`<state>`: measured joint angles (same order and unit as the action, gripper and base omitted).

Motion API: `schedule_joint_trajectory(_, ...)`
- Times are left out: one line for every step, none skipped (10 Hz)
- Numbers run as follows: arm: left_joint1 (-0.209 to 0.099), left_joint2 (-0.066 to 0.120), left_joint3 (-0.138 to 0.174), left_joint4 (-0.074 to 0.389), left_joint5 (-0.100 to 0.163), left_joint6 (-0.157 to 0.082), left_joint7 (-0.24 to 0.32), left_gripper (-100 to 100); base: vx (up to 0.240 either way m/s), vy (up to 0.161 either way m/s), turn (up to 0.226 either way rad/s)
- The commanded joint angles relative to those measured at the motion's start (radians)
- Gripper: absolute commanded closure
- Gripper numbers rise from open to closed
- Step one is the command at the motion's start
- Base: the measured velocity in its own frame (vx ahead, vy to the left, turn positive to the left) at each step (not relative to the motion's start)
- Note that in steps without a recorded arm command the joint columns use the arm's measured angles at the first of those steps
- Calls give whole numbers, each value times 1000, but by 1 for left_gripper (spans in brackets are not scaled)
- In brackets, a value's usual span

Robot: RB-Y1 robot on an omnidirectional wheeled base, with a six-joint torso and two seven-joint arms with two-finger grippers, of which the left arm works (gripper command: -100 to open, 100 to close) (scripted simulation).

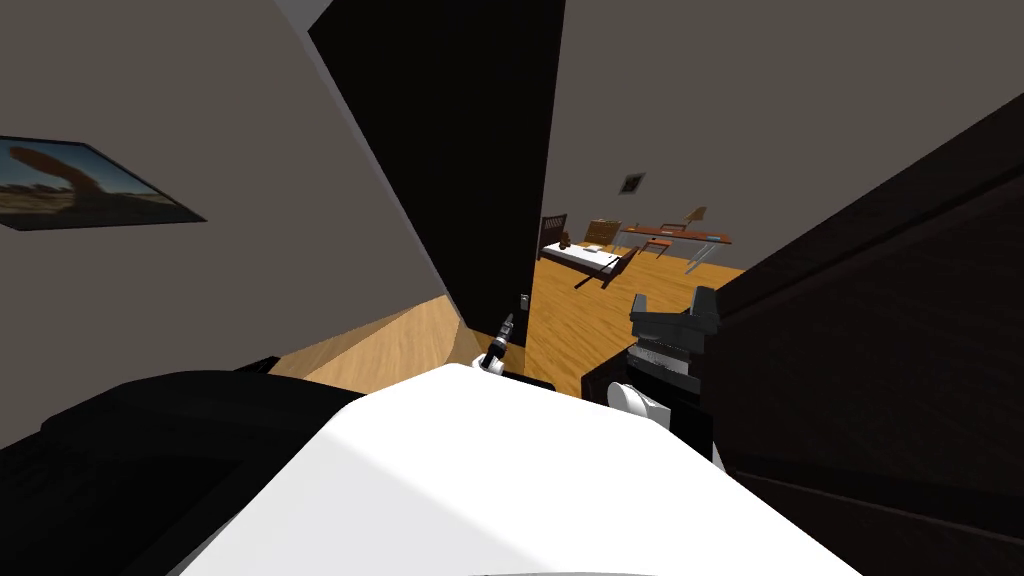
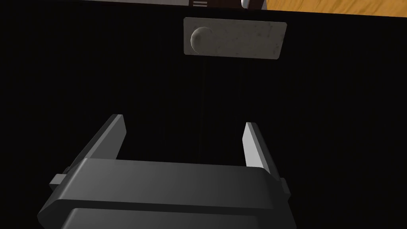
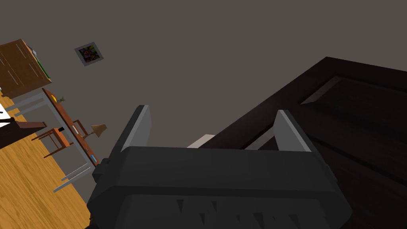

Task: Push the door open

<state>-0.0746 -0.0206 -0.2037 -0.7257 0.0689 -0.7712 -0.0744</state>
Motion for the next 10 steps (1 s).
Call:
schedule_joint_trajectory(0, 0, 0, 0, 0, 0, 0, -100, -54, -10, 9)
schedule_joint_trajectory(0, 29, 3, 2, 2, -4, -5, -100, 110, -10, -37)
schedule_joint_trajectory(0, 33, 4, 2, 2, -5, -6, -100, 199, -25, -24)
schedule_joint_trajectory(0, 40, 6, 3, 3, -7, -8, -100, 203, -32, -13)
schedule_joint_trajectory(0, 47, 8, 5, 4, -11, -11, -100, 240, -27, -27)
schedule_joint_trajectory(0, 47, 10, 7, 5, -14, -13, -100, 258, -34, -35)
schedule_joint_trajectory(0, 44, 12, 8, 5, -17, -15, -100, 208, -53, -24)
schedule_joint_trajectory(0, 39, 14, 9, 6, -20, -17, -100, 179, -64, -19)
schedule_joint_trajectory(0, 26, 16, 11, 7, -23, -20, -100, 217, -43, -26)
schedule_joint_trajectory(0, 15, 17, 12, 8, -25, -22, -100, 221, -35, -30)
